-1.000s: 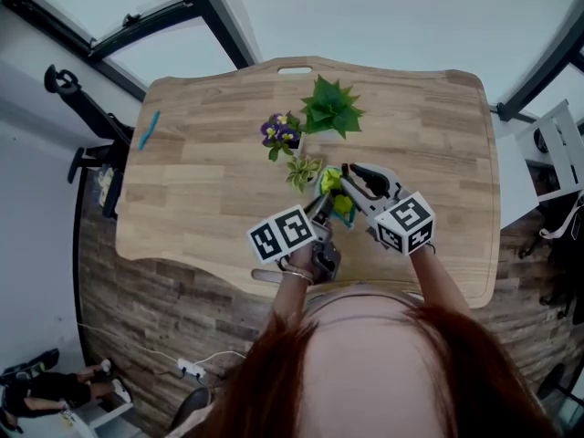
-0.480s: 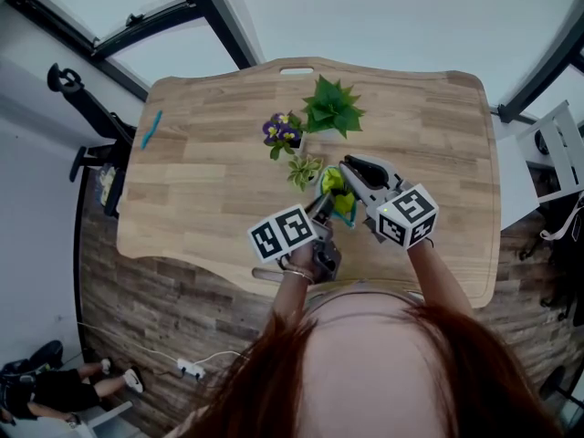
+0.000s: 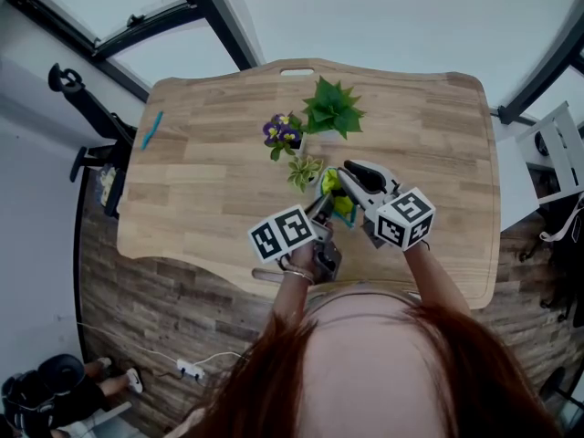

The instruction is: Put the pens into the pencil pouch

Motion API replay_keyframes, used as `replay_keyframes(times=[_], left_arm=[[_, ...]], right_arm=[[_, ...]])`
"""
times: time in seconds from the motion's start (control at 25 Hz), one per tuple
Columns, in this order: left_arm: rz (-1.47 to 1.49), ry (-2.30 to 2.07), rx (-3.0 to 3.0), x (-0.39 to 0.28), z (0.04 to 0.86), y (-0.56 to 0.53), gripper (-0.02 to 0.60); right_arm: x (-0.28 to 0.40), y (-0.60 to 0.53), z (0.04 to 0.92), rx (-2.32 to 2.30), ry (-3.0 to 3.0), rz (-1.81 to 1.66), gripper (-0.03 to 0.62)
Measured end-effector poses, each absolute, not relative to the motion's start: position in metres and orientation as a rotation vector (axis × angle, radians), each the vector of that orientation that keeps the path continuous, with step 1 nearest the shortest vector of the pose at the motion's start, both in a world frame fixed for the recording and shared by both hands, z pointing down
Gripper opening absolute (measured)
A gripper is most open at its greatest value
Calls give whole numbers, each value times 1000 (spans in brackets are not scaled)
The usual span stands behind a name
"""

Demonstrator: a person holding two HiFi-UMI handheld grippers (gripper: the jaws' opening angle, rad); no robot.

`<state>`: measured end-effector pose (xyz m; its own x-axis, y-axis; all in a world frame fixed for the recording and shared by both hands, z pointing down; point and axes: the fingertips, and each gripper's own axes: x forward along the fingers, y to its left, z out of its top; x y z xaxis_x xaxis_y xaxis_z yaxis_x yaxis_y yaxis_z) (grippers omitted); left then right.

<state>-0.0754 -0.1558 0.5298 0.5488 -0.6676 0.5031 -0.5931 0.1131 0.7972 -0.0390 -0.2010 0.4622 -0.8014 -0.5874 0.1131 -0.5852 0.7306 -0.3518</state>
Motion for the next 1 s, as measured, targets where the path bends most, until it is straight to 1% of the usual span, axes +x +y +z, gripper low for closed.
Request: replay_keyframes(times=[0.52, 0.72, 0.84, 1.0], left_arm=[[-47, -1154, 1613, -78, 526, -157, 26], [-42, -1155, 1624, -77, 524, -156, 75], [-35, -1158, 1630, -77, 523, -153, 87], [-29, -1176, 1656, -78, 517, -149, 87]], right_arm=[[0, -210, 440, -1136, 2819, -542, 52], [14, -203, 436, -1196, 2821, -504, 52], [18, -198, 434, -1208, 2814, -503, 52], [23, -190, 437, -1230, 2822, -503, 52]])
